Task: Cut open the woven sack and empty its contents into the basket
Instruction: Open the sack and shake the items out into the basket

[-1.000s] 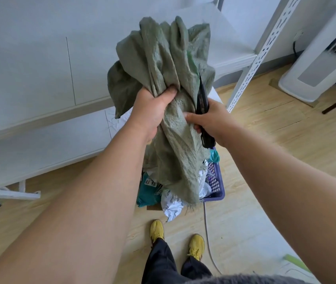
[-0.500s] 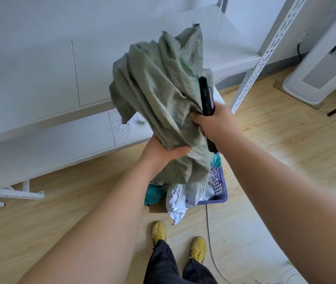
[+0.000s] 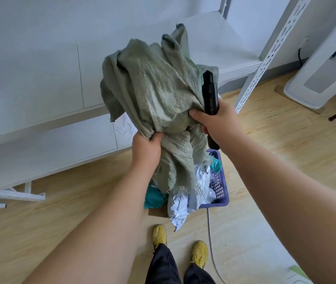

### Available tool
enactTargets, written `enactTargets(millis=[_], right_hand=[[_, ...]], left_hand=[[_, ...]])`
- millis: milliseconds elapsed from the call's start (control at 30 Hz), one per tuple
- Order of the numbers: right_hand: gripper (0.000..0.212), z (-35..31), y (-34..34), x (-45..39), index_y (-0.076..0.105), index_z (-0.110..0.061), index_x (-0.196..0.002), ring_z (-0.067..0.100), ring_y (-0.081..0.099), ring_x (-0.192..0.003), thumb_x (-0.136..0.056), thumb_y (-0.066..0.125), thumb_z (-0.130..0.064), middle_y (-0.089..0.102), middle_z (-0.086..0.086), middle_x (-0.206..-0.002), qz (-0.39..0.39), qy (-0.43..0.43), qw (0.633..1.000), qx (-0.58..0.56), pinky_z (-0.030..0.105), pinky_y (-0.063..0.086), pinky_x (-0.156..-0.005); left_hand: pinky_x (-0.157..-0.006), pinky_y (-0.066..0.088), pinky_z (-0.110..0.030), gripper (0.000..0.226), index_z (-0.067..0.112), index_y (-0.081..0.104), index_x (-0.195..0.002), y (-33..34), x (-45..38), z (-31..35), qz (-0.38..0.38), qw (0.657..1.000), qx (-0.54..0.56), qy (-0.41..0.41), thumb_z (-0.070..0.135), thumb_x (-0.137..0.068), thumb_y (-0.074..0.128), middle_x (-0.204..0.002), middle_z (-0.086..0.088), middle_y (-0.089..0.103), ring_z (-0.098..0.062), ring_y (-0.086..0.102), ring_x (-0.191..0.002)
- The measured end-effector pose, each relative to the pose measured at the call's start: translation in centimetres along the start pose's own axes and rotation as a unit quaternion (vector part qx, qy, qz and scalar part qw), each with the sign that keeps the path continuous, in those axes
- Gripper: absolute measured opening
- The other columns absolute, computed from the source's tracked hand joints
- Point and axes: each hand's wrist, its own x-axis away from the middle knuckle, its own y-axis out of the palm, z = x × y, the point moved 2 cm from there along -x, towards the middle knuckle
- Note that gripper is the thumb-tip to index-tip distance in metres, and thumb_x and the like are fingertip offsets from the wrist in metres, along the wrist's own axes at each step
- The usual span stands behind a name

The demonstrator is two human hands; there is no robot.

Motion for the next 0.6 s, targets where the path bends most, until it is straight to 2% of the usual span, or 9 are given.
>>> enactTargets(millis=[33, 100, 167, 200, 267, 333, 433, 500, 600], right_hand=[[0.026, 0.4, -0.1, 0.0, 0.052, -0.013, -0.075, 0.018, 0.046, -0.048, -0.08, 0.077, -0.02, 0.052, 0.006, -0.059, -0.013, 0.003, 1.0, 0.005, 0.03, 0.042, -0.054], [0.025, 1.5, -0.3, 0.3, 0.056, -0.007, -0.084, 0.017, 0.046, -0.046, -0.079, 0.079, -0.019, 0.053, 0.006, -0.059, -0.026, 0.024, 0.998, 0.044, 0.03, 0.042, -0.054], [0.027, 2.5, -0.5, 0.5, 0.059, -0.003, -0.09, 0.015, 0.048, -0.046, -0.079, 0.079, -0.017, 0.056, 0.006, -0.061, -0.036, 0.051, 0.997, 0.055, 0.029, 0.043, -0.053], [0.025, 2.7, -0.7, 0.7, 0.059, -0.004, -0.09, 0.014, 0.048, -0.046, -0.08, 0.078, -0.017, 0.057, 0.007, -0.063, -0.05, 0.061, 0.996, 0.049, 0.028, 0.043, -0.052], [0.02, 2.8, -0.9, 1.2, 0.058, -0.008, -0.086, 0.01, 0.049, -0.043, -0.081, 0.077, -0.015, 0.06, 0.006, -0.064, -0.092, 0.066, 0.993, 0.041, 0.023, 0.044, -0.049], [0.02, 2.9, -1.3, 1.4, 0.057, -0.01, -0.081, 0.008, 0.05, -0.043, -0.081, 0.077, -0.015, 0.059, 0.003, -0.06, -0.139, 0.072, 0.985, 0.07, 0.02, 0.046, -0.048], [0.03, 3.1, -2.4, 1.3, 0.054, -0.011, -0.076, 0.013, 0.049, -0.047, -0.08, 0.079, -0.026, 0.053, 0.0, -0.054, -0.172, 0.092, 0.978, 0.073, 0.025, 0.046, -0.052], [0.032, 3.0, -3.2, 1.0, 0.053, -0.01, -0.078, 0.016, 0.047, -0.047, -0.081, 0.077, -0.032, 0.051, 0.003, -0.054, -0.127, 0.104, 0.986, 0.003, 0.027, 0.044, -0.05], [0.032, 1.7, -4.3, 0.5, 0.055, -0.012, -0.079, 0.017, 0.047, -0.045, -0.081, 0.077, -0.034, 0.052, 0.004, -0.054, -0.028, 0.09, 0.994, -0.06, 0.028, 0.042, -0.049]], left_hand=[[-0.084, 0.043, -0.026, 0.025, 0.009, 0.064, -0.116, -0.1, 0.0, -0.2, -0.039, 0.999, -0.033, -0.002, 0.017, -0.092, 0.064, -0.099, 0.004, 0.062, -0.018, 0.058, -0.096], [-0.09, 0.046, -0.028, 0.034, 0.022, 0.066, -0.115, -0.3, 0.1, -1.2, -0.188, 0.977, -0.085, -0.047, 0.027, -0.083, 0.076, -0.104, 0.008, 0.066, -0.017, 0.063, -0.103], [-0.1, 0.048, -0.029, 0.053, 0.03, 0.065, -0.113, -0.8, 0.7, -0.8, -0.328, 0.94, -0.035, -0.089, 0.04, -0.065, 0.086, -0.11, 0.013, 0.071, -0.007, 0.065, -0.107], [-0.098, 0.049, -0.024, 0.062, 0.027, 0.063, -0.116, -1.1, 0.7, -0.2, -0.347, 0.932, 0.039, -0.099, 0.045, -0.061, 0.084, -0.11, 0.015, 0.073, -0.001, 0.066, -0.105], [-0.089, 0.054, -0.022, 0.064, 0.021, 0.059, -0.124, -1.8, -0.4, 1.3, -0.305, 0.913, 0.245, -0.114, 0.053, -0.07, 0.068, -0.116, 0.009, 0.072, -0.003, 0.065, -0.109], [-0.094, 0.053, -0.036, 0.053, 0.023, 0.062, -0.122, -2.6, -2.1, 2.9, -0.222, 0.898, 0.354, -0.136, 0.059, -0.084, 0.057, -0.122, 0.002, 0.07, -0.015, 0.064, -0.116], [-0.105, 0.046, -0.04, 0.047, 0.02, 0.064, -0.119, -2.7, -4.0, 4.8, -0.171, 0.93, 0.291, -0.142, 0.052, -0.085, 0.067, -0.121, 0.001, 0.07, -0.016, 0.064, -0.114], [-0.101, 0.049, -0.039, 0.041, 0.015, 0.064, -0.121, -2.2, -4.5, 5.6, -0.173, 0.94, 0.261, -0.137, 0.035, -0.085, 0.073, -0.117, -0.002, 0.072, -0.02, 0.066, -0.112], [-0.088, 0.054, -0.039, 0.04, 0.01, 0.06, -0.129, -1.6, -4.4, 6.8, -0.2, 0.939, 0.258, -0.107, 0.015, -0.089, 0.067, -0.116, -0.009, 0.072, -0.025, 0.067, -0.109]])
